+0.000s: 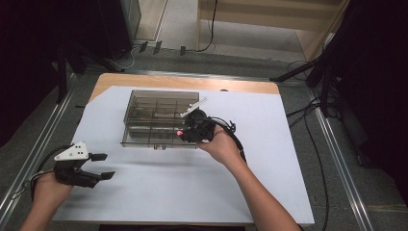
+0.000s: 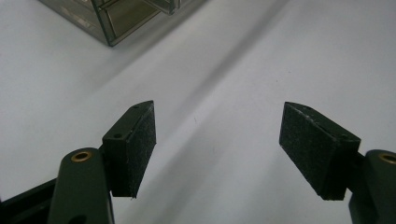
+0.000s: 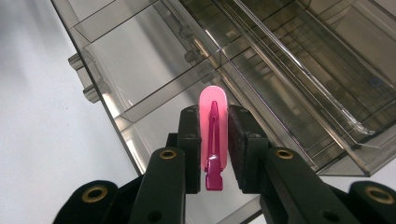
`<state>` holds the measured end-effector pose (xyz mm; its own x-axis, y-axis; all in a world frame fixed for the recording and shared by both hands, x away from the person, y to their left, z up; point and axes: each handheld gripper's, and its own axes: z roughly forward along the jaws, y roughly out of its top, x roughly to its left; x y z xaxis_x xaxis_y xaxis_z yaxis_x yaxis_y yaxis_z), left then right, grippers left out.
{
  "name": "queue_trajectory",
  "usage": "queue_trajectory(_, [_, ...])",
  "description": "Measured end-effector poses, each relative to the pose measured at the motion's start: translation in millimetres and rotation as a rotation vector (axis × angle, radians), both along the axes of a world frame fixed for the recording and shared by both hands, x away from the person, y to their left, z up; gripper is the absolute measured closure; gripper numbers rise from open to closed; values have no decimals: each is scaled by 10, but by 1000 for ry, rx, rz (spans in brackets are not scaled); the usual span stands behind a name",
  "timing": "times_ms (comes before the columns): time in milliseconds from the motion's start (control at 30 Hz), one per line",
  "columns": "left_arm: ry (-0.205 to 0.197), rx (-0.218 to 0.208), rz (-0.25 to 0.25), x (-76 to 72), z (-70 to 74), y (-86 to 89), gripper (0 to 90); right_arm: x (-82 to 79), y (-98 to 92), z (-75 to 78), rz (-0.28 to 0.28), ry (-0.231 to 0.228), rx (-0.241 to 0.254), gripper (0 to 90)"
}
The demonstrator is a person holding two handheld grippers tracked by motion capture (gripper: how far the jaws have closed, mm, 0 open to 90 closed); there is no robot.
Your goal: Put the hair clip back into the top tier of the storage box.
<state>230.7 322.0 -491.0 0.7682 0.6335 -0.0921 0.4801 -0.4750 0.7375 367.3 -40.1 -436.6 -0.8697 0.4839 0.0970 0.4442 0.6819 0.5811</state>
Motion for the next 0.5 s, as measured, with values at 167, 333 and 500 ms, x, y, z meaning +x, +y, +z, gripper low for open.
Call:
queue_trajectory(167, [3, 0, 1, 0, -1, 1, 287, -2, -1, -1, 3, -2, -2, 761])
queue_trajectory(333, [4, 2, 0, 1, -2, 0, 286, -2, 1, -1, 4, -4, -3, 757])
queue_trajectory(500, [5, 3, 2, 0, -2, 2, 286, -4, 4, -1, 4, -3, -2, 749])
